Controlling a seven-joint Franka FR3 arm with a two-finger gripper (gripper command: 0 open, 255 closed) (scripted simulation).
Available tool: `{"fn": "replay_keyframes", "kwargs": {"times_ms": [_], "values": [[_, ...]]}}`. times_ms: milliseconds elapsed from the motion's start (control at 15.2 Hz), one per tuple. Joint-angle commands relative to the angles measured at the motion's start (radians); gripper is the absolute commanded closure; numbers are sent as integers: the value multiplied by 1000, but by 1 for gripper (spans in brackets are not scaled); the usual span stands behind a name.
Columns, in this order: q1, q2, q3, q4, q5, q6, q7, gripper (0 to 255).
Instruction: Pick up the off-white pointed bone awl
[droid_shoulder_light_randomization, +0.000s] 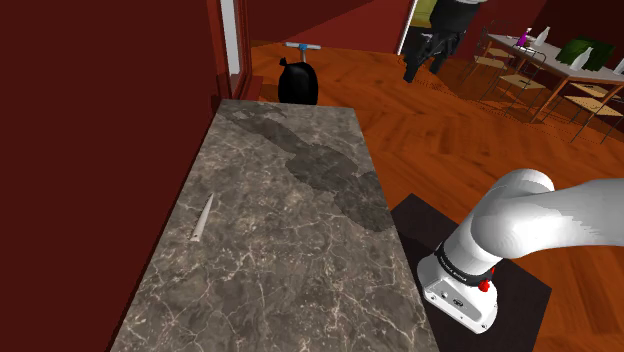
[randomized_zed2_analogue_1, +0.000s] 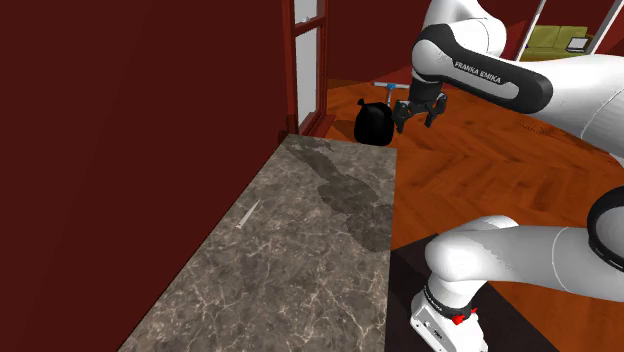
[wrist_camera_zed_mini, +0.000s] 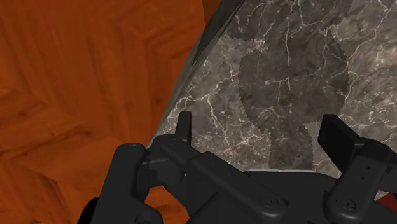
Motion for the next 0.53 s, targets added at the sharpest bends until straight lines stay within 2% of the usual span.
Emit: {"fn": "replay_keyframes", "kwargs": {"times_ms": [0,462], "values": [[0,0,0,0,0,0,0,0],[20,35,124,-105,107,112,204,0]]}}
